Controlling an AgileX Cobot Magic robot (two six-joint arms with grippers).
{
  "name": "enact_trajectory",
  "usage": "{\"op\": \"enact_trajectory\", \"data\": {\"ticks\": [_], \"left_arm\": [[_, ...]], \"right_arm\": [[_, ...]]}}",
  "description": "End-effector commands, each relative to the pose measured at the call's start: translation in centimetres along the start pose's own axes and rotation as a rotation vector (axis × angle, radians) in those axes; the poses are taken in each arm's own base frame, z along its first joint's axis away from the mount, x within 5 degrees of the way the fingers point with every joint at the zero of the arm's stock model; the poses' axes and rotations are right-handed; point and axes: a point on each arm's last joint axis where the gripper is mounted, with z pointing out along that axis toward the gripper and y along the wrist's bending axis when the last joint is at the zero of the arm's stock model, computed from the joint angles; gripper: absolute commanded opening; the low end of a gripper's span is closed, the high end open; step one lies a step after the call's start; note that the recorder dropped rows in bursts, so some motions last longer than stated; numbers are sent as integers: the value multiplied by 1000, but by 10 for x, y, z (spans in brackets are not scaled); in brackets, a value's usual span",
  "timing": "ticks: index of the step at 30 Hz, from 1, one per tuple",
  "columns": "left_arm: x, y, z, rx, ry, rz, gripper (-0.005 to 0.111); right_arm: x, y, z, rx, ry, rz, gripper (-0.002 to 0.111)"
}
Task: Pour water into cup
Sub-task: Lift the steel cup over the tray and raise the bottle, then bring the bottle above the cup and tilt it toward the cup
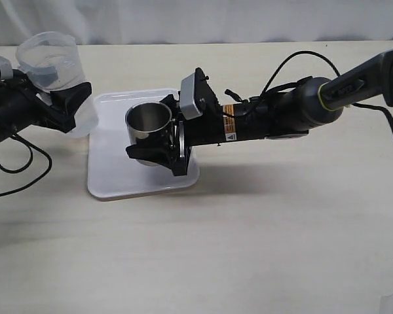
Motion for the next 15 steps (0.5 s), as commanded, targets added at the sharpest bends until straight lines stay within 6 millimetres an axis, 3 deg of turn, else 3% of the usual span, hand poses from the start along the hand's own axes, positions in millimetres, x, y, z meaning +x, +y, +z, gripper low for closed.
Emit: {"op": "enact_trajectory", "data": {"ticks": [1,15], "left_arm": [[-17,0,7,51,-83,-2,0],[-30,4,28,93,-58,102,0]], "right_arm": [[-6,-4,0,34,-37,-26,4],[10,-19,13,10,-25,19,4]]}}
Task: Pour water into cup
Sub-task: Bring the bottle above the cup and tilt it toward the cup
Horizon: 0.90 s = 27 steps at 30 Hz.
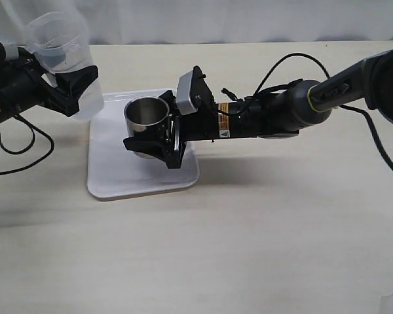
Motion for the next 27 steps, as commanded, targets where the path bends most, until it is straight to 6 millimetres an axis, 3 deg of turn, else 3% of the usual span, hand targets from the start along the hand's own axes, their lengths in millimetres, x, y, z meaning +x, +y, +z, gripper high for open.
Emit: {"op": "enact_trajectory", "data": {"ticks": [1,9,27], "left_arm": [[-11,-3,11,23,-8,51,0],[-16,-15,30,58,42,201,0],[-16,-19,33,78,41,413,0]], "right_arm": [[3,-4,6,-43,5,15,4],[6,-6,8,-50,10,37,4],[-3,-6,11,-121,-15,-4,4]]}}
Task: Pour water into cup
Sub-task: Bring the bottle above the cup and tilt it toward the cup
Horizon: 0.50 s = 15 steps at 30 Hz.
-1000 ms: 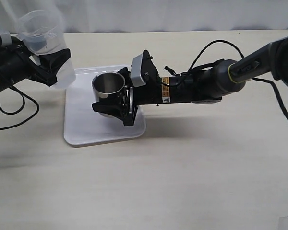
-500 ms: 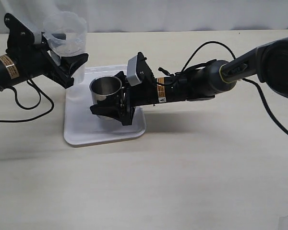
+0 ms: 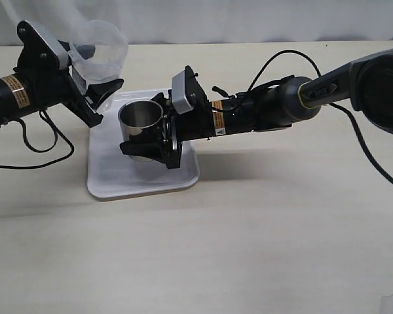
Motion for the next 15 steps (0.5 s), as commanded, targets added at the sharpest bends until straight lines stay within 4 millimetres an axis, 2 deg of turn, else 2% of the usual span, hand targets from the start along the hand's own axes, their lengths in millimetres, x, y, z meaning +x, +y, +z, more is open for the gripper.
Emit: {"op": "enact_trajectory", "data": {"ticks": [1,4,8,15], "left_arm": [[-10,3,0,-17,-56,68,0],[-11,3,0,-19,-67,102,0],[-12,-1,0,23,-85,206,0],[-12,-3,0,42,-86,280,0]], "right_arm": [[-5,1,0,-21,-23,-14,4],[-4,4,1,-52,-3,-39,4],[-7,11,12,-91,12,-75,4],[-6,4,13,-18,23,-57,4]]}}
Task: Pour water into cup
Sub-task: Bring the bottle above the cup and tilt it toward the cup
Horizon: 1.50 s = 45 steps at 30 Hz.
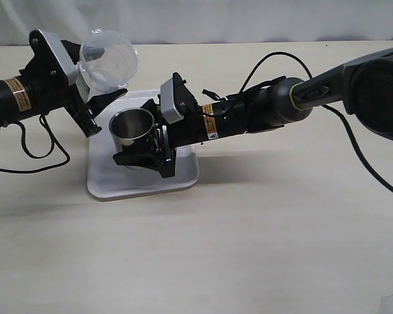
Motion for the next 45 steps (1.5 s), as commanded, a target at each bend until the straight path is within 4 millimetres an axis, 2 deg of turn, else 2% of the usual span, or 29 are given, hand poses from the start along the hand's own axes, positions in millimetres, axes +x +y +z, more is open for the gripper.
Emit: {"op": "enact_trajectory", "data": {"ticks": [1,10,21,40,45], "left_arm": [[-10,5,0,-28,-61,71,0],[-8,5,0,-28,-47,202,0],[-7,5,0,-26,-36,254,0],[-7,5,0,-29,-32,448,0],[-11,5,0,-40,-75,475,0]], "right_arm": [[-6,-4,0,30,-30,3,4],[-6,-4,0,30,-30,3,4],[-5,-6,-2,40,-25,4,4],[-5,-7,-4,49,-29,8,4],[-5,-7,-4,48,-30,8,4]]}}
